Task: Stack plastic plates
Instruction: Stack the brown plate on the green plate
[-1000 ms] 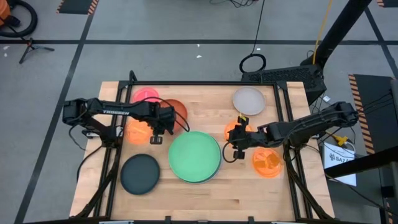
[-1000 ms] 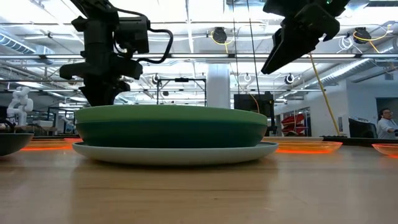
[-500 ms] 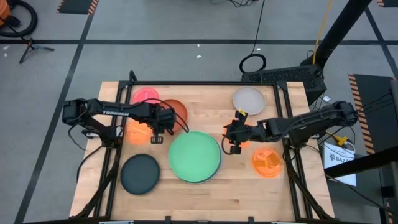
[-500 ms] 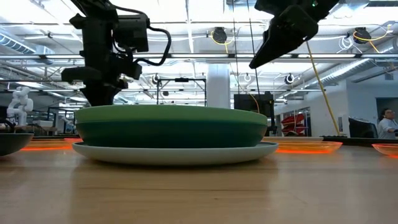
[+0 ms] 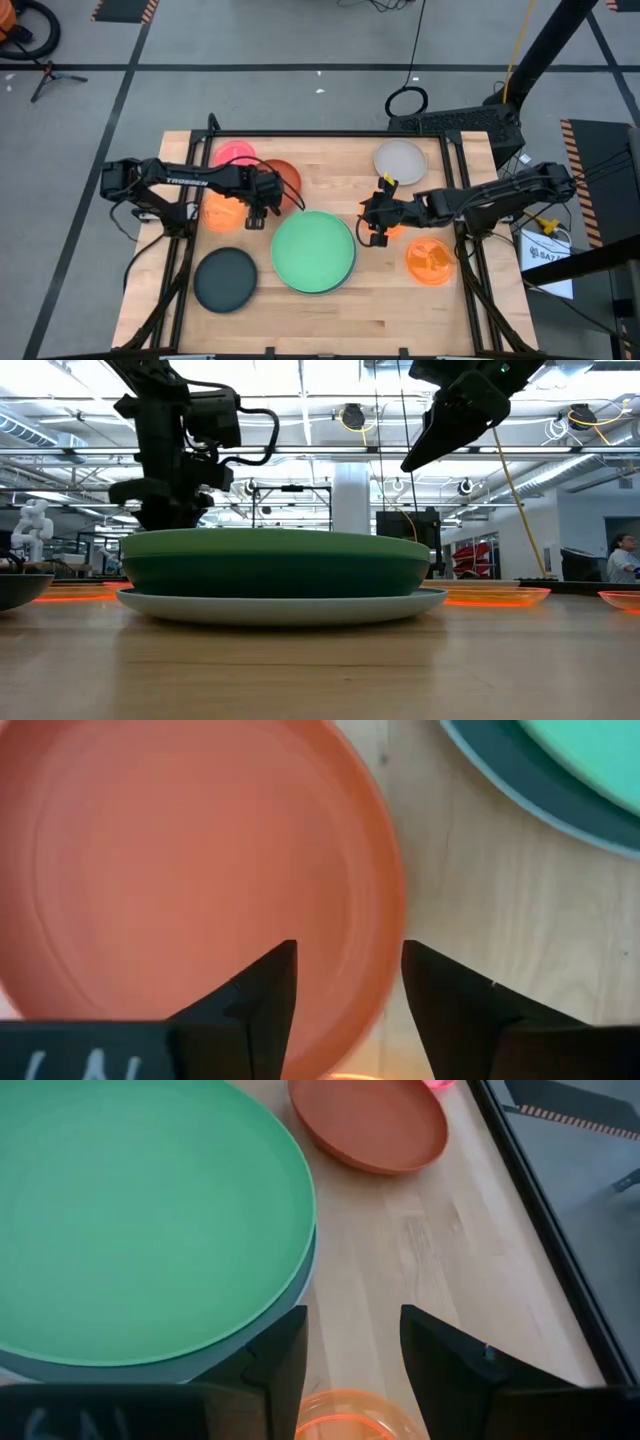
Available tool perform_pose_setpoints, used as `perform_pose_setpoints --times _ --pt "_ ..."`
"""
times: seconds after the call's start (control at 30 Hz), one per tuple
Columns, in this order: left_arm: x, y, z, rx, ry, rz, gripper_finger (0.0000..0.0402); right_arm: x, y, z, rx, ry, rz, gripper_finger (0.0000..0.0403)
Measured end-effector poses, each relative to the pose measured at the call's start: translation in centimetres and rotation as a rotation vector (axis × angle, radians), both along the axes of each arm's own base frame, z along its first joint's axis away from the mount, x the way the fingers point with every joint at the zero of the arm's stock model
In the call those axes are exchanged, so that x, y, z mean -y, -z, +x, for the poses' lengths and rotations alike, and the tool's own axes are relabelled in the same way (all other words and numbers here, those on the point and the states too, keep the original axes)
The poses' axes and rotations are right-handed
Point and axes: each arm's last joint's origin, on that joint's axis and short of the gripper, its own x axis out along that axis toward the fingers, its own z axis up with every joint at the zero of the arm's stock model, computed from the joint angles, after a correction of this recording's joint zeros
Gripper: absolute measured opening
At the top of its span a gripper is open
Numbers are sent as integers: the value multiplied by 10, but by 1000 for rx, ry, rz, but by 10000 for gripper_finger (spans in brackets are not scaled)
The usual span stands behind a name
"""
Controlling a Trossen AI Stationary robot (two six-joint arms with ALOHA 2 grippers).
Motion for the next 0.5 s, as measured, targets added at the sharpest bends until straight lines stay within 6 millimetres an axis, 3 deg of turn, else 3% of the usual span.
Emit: perform_pose_setpoints --times 0.23,0.5 --pt "-4 12 4 -30 -1 -70 188 0 0 0 1 4 5 155" --pt "-8 40 13 -121 11 -87 188 0 0 0 1 4 5 155"
